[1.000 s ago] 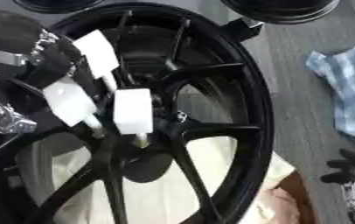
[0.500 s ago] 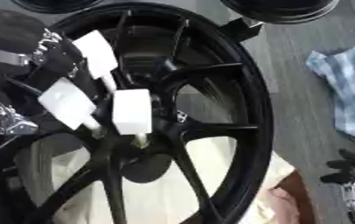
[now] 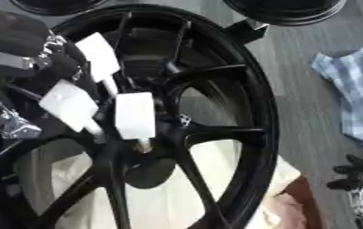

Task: Pull the pin out of the wheel hub.

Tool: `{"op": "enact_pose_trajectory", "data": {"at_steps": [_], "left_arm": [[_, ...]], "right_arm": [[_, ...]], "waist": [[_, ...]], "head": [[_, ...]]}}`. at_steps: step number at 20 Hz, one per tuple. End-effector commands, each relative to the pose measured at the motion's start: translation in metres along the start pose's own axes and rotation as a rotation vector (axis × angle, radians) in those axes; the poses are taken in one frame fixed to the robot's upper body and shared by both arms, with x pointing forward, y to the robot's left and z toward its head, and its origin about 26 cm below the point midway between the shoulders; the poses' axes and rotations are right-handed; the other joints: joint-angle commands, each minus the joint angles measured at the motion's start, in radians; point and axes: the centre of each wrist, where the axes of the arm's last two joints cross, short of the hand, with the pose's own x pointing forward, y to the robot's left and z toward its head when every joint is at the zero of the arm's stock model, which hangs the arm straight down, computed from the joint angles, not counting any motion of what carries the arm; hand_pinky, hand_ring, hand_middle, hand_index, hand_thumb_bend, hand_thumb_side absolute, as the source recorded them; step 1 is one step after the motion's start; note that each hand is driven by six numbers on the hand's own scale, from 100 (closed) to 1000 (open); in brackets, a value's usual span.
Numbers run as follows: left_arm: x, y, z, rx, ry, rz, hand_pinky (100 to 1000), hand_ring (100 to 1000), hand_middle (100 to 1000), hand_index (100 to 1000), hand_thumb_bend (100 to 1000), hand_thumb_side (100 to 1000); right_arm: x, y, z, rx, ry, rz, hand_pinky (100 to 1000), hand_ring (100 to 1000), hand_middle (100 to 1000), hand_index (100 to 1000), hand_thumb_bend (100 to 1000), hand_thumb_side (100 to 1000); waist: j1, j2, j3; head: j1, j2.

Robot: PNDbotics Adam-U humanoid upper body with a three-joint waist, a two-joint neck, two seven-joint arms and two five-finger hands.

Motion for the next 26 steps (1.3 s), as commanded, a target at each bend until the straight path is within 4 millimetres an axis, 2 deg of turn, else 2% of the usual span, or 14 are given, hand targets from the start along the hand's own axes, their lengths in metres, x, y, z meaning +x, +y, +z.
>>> {"op": "enact_pose_trajectory", "data": {"at_steps": [1,5,14,20,26], "left_arm": [[0.004,0.011,0.008,0.029,0.0,-0.023,608,446,362,509,100,224],[0.007,0.019,0.014,0.065,-0.017,-0.024,581,425,318,454,100,229],[0.008,0.036,0.029,0.173,-0.062,0.011,574,412,297,437,100,244],[0.006,0.049,0.052,0.296,-0.087,0.054,575,400,284,429,100,246],[-0.003,0.048,0.082,0.43,-0.069,0.141,563,382,269,421,100,254]], "right_arm": [[0.003,-0.002,-0.001,0.0,-0.009,0.01,692,570,650,835,100,691],[0.003,-0.002,-0.001,0.0,-0.006,0.009,693,570,651,836,100,692],[0.002,-0.004,0.001,-0.006,0.0,0.013,694,571,652,837,100,684],[0.0,-0.009,0.005,-0.014,-0.003,0.029,696,572,653,837,100,663],[-0.002,-0.013,0.009,-0.025,0.005,0.043,698,573,655,838,100,654]], "waist": [[0.001,-0.019,0.003],[0.001,-0.021,0.006],[-0.001,-0.029,0.014],[-0.004,-0.045,0.039],[-0.007,-0.064,0.073]], "head": [[0.0,-0.005],[-0.001,-0.004],[-0.004,0.004],[-0.02,0.028],[-0.042,0.063]]}}
